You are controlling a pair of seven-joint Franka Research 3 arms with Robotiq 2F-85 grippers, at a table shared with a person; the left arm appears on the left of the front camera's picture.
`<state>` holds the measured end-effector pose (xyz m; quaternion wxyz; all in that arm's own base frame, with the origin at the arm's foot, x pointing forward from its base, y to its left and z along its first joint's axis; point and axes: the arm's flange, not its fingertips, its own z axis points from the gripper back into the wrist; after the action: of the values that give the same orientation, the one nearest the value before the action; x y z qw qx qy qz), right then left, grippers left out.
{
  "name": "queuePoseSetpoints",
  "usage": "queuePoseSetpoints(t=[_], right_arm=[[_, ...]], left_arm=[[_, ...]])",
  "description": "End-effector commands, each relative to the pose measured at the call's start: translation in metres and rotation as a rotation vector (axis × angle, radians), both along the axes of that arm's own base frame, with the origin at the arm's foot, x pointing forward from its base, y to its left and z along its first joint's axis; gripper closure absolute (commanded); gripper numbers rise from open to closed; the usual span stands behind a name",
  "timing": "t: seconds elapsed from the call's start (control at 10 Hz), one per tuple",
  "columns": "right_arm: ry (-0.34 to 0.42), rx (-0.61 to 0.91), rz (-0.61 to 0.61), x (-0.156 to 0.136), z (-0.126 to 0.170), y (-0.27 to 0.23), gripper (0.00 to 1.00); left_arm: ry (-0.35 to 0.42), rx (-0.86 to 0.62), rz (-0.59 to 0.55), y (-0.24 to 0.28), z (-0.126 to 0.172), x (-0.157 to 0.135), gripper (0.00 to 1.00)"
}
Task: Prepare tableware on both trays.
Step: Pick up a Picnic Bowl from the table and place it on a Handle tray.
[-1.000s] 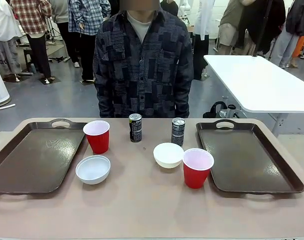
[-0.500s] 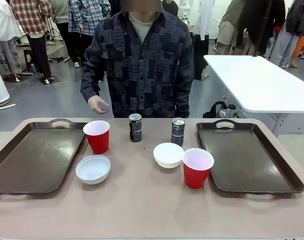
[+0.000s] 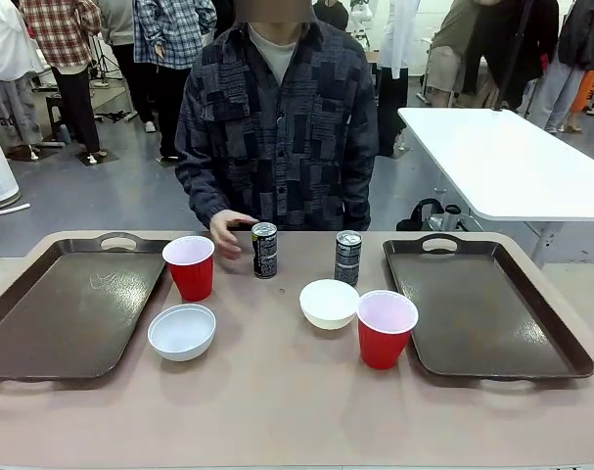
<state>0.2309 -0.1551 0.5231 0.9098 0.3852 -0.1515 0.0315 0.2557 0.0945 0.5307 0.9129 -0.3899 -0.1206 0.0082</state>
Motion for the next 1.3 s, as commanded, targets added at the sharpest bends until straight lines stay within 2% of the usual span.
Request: queuePoseSetpoints(t=[0.0, 0.8, 0.9, 1.0, 1.1, 1.2], right_arm=[[-0.006, 0.020, 0.009, 0.000, -0.002, -0.002, 0.00], [0.001, 0.000, -0.003, -0.001, 0.000, -0.001, 0.00], [-0.111, -0.028, -0.163, 0.006, 0.036, 0.008, 0.00], [-0.178, -0.085, -0.296, 0.023, 0.062, 0.017, 0.00], [-0.206, -0.168, -0.376, 0.045, 0.082, 0.036, 0.00], [-0.194, -0.244, -0.399, 0.071, 0.090, 0.067, 0.00]], left_arm=[[0.013, -0.015, 0.011, -0.001, 0.002, 0.000, 0.00], [0.013, -0.015, 0.011, -0.001, 0.002, 0.000, 0.00], [0.013, -0.015, 0.011, -0.001, 0.002, 0.000, 0.00], [0.013, -0.015, 0.011, -0.001, 0.002, 0.000, 0.00], [0.013, -0.015, 0.011, -0.001, 0.002, 0.000, 0.00], [0.013, -0.015, 0.011, -0.001, 0.002, 0.000, 0.00]])
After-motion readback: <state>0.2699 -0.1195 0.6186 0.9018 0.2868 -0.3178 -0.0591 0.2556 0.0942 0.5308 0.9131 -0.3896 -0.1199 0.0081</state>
